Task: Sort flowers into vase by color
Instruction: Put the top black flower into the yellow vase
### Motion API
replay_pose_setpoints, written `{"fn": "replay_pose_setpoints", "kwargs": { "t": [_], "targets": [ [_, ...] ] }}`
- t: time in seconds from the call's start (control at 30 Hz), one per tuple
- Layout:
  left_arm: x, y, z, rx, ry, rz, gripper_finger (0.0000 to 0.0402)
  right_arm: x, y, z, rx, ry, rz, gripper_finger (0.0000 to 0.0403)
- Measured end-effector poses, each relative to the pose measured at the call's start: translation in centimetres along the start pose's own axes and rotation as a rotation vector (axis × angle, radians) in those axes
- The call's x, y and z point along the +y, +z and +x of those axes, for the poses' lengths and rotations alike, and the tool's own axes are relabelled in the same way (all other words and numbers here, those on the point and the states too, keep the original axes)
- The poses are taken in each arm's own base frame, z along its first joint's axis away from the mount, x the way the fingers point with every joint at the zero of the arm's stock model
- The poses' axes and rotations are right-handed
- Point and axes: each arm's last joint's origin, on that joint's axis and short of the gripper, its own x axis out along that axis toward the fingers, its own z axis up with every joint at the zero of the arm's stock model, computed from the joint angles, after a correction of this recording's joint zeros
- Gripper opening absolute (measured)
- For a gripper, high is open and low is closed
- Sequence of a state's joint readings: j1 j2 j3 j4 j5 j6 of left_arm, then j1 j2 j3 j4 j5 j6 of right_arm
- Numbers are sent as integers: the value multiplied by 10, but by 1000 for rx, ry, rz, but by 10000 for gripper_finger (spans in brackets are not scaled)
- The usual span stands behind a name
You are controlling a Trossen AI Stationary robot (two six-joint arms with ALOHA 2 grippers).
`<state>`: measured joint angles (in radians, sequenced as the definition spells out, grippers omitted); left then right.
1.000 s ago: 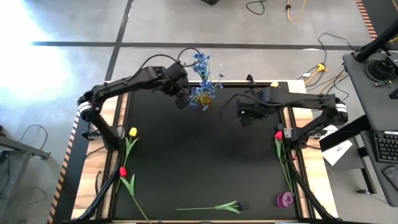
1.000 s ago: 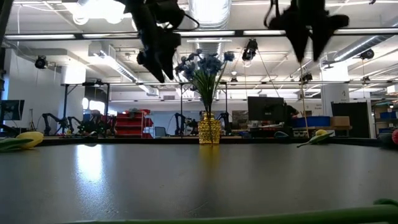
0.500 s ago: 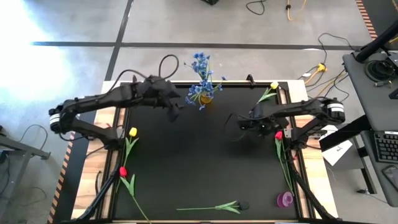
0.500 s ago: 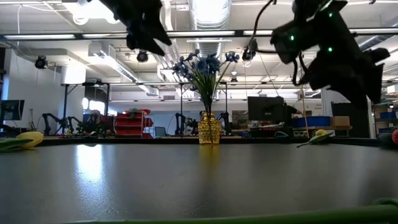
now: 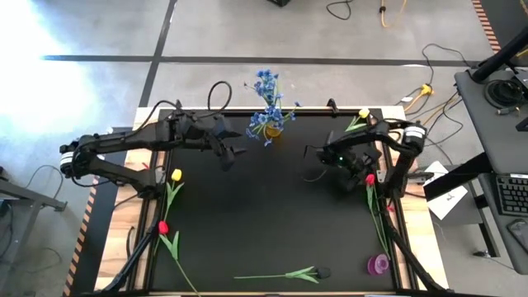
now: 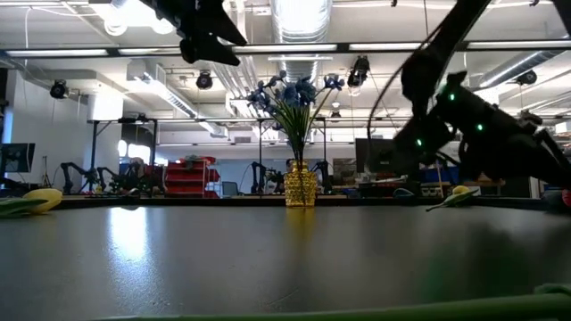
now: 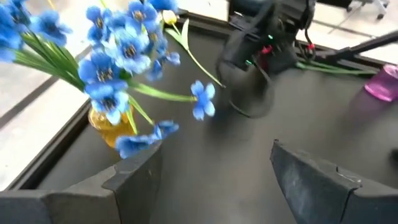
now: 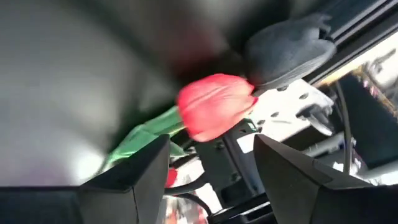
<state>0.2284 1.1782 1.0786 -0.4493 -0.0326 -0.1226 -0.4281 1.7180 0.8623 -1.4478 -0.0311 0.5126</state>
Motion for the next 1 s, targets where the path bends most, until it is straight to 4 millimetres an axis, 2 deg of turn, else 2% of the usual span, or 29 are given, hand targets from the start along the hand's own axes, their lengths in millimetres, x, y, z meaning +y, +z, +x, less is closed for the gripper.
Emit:
{"fn": "replay_pose_setpoints", "kwargs": {
  "t": [0.13, 0.27, 0.37, 0.5, 0.6, 0.7, 0.8, 0.93, 1.0],
  "targets": [
    [-1, -5, -8, 47, 0, -13, 280, -6, 12, 14, 14, 40, -60, 224],
    [-1, -9, -18, 71, 9, -24, 280, -3, 16, 17, -5, 122, -136, 224],
    [0, -9, -26, 65, 11, -32, 280, 2, 14, 12, -11, 220, -157, 224],
    [0, -8, -34, 38, 8, -34, 280, 8, 2, -6, -107, 252, -177, 224],
    [0, -7, -37, 27, 7, -34, 280, 2, -8, -9, -136, 276, -117, 224],
    [0, -6, -37, 19, 6, -34, 280, -10, -9, -1, -114, 272, -27, 224],
    [0, -6, -36, 19, 6, -37, 280, -18, -7, 5, -106, 198, 62, 224],
    [0, -7, -35, 27, 7, -37, 280, -19, -9, -1, -132, 237, 76, 224],
    [0, -7, -35, 30, 7, -37, 280, -22, -12, -4, -165, 212, 135, 224]
  ]
}}
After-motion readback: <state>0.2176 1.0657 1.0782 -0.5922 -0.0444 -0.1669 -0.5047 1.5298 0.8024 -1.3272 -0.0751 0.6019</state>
